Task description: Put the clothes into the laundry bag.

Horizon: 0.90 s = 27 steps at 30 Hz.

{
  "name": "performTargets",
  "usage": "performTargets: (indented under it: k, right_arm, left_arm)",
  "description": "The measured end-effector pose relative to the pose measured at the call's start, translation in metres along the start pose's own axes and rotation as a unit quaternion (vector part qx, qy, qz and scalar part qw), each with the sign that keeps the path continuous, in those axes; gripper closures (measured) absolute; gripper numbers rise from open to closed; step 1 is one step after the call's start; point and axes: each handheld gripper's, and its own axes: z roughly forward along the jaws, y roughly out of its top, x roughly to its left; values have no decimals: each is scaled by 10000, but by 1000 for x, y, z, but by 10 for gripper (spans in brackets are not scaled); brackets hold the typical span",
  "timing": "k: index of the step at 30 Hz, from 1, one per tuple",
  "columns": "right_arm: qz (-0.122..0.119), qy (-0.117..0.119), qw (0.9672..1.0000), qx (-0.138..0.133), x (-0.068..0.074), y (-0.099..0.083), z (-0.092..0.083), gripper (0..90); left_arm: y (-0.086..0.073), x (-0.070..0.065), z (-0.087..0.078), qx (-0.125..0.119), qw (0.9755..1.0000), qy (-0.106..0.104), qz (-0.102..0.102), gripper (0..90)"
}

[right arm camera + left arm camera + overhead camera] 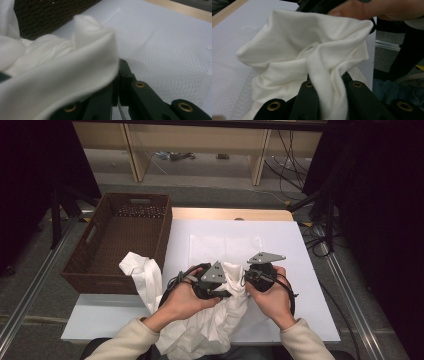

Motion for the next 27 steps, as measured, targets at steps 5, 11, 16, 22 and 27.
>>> performTargets:
  k: [5, 11, 16, 22, 27]
  right_arm:
    - [-26, 1, 10000, -54, 4, 1, -1, 900]
    - [7, 59, 10000, 67, 6, 1, -1, 900]
    - [-76, 116, 9999, 80, 12, 0, 2, 900]
    - [-18, 68, 10000, 22, 9, 0, 0, 900]
    - [-140, 64, 9999, -7, 3, 1, -1, 900]
  left_arm:
    - [-11, 3, 20, 245, 9997, -45, -64, 828]
    - [-13, 11, 39, 613, 9965, 550, 105, 822]
    - [-17, 21, 62, 955, 9936, 606, 64, 795]
    - [-14, 19, 44, 487, 9973, 503, -218, 610]
    - [-8, 9, 6, 104, 9972, 738, 34, 435]
